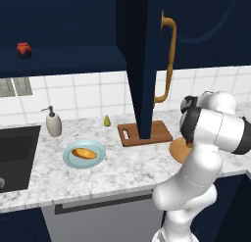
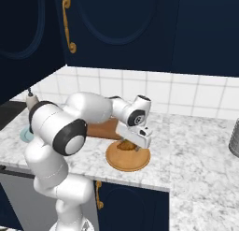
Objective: From the different types of pastries on the counter, select a croissant and place it on the cutting board. Then retrieve a jar of jam from the cabinet and place it alongside the croissant on the cutting board.
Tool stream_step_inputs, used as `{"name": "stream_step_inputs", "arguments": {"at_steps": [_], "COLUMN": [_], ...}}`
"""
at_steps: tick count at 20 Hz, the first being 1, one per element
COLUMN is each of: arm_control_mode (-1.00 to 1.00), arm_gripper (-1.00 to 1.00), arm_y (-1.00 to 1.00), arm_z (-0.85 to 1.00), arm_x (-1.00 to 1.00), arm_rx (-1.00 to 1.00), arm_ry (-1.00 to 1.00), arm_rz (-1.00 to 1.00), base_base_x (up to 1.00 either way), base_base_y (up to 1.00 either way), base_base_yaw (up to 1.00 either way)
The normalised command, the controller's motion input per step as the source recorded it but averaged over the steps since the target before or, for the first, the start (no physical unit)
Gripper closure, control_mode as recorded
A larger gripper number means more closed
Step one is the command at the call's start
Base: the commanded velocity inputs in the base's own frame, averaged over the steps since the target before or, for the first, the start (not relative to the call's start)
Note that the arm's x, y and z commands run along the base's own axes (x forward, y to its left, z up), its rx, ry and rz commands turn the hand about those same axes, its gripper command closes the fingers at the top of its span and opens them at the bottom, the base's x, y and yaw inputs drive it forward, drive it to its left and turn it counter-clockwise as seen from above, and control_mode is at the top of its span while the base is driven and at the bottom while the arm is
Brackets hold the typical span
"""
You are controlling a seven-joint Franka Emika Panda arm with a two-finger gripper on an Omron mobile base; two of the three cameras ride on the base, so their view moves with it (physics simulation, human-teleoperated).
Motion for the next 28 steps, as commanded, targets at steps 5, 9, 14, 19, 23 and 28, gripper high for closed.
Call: {"name": "stream_step_inputs", "arguments": {"at_steps": [5, 9, 14, 19, 23, 28], "arm_control_mode": [-1.00, -1.00, -1.00, -1.00, -1.00, -1.00], "arm_gripper": [1.00, 1.00, 1.00, 1.00, 1.00, 1.00], "arm_y": [0.08, 0.24, 0.50, 0.94, 0.83, 0.50], "arm_z": [0.62, 0.10, 0.12, 0.10, -0.24, -0.45], "arm_x": [0.23, 0.63, 0.65, 0.00, 0.11, 0.56], "arm_rx": [0.06, 0.00, -0.01, -0.10, -0.07, -0.01], "arm_ry": [0.03, -0.03, -0.08, -0.25, -0.11, -0.13], "arm_rz": [0.35, 0.53, 0.47, 0.13, 0.02, 0.00], "base_base_x": [0.00, 0.00, 0.00, 0.00, 0.00, 0.00], "base_base_y": [0.00, 0.00, 0.00, 0.00, 0.00, 0.00], "base_base_yaw": [0.00, 0.00, 0.00, 0.00, 0.00, 0.00]}}
